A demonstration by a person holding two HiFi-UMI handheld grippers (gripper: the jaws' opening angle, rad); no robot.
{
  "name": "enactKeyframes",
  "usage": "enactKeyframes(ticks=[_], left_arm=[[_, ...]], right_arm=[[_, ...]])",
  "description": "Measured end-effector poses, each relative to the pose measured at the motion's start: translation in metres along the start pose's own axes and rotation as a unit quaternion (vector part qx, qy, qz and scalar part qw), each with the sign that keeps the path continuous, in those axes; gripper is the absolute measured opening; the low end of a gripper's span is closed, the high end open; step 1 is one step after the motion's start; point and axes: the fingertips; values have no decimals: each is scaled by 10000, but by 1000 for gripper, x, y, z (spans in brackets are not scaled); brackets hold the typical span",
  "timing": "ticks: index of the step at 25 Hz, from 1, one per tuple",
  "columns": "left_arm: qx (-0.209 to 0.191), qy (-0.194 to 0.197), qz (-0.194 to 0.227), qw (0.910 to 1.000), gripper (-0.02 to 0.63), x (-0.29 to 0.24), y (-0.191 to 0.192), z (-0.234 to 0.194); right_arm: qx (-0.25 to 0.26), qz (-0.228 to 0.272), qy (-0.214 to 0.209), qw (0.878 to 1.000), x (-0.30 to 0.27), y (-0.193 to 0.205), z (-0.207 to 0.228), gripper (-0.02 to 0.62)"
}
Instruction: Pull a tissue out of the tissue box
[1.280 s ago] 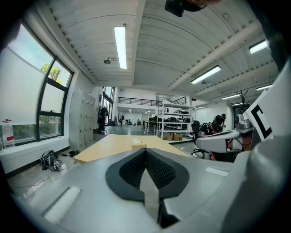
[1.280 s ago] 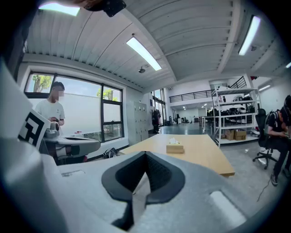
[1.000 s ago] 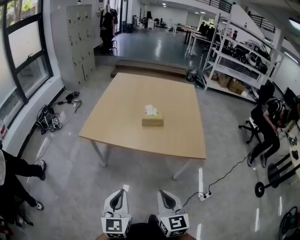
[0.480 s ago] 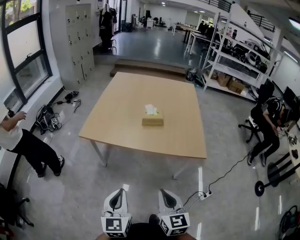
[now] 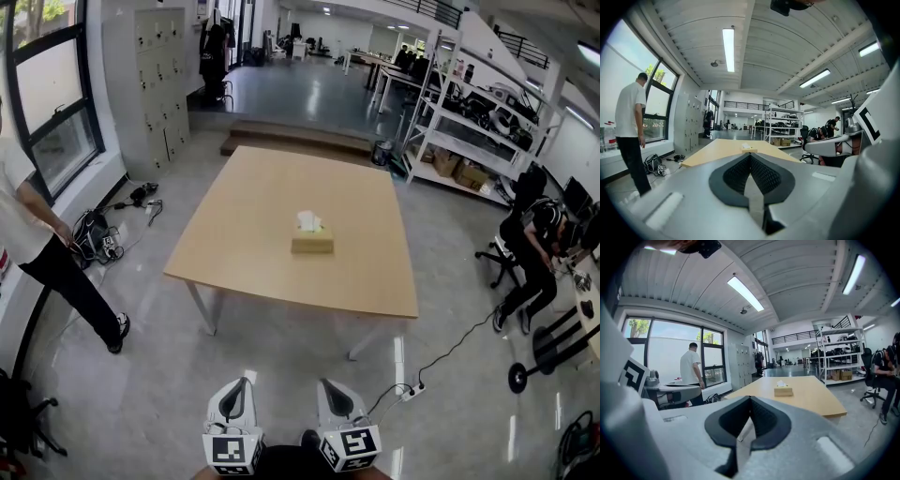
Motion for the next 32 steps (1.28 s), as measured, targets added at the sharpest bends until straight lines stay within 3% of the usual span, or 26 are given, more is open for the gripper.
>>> enactKeyframes(ticks=[14, 25, 32], left_arm=[[330, -102, 59, 9994, 18, 17, 11, -51], [242, -403, -67, 9989, 18, -22, 8, -69], [149, -554, -1, 9984, 18, -83, -10, -68]], right_arm=[[392, -89, -20, 9992, -12, -4, -49, -8], [150, -289, -252, 9992, -66, 4, -29, -8], [66, -93, -437, 9990, -122, -22, 12, -8]])
Point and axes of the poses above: the fingertips, and each gripper's own axes: x backward along the fingers, z to its right, y out of its underside, and after that the axes turned 5 degrees about y, right-handed
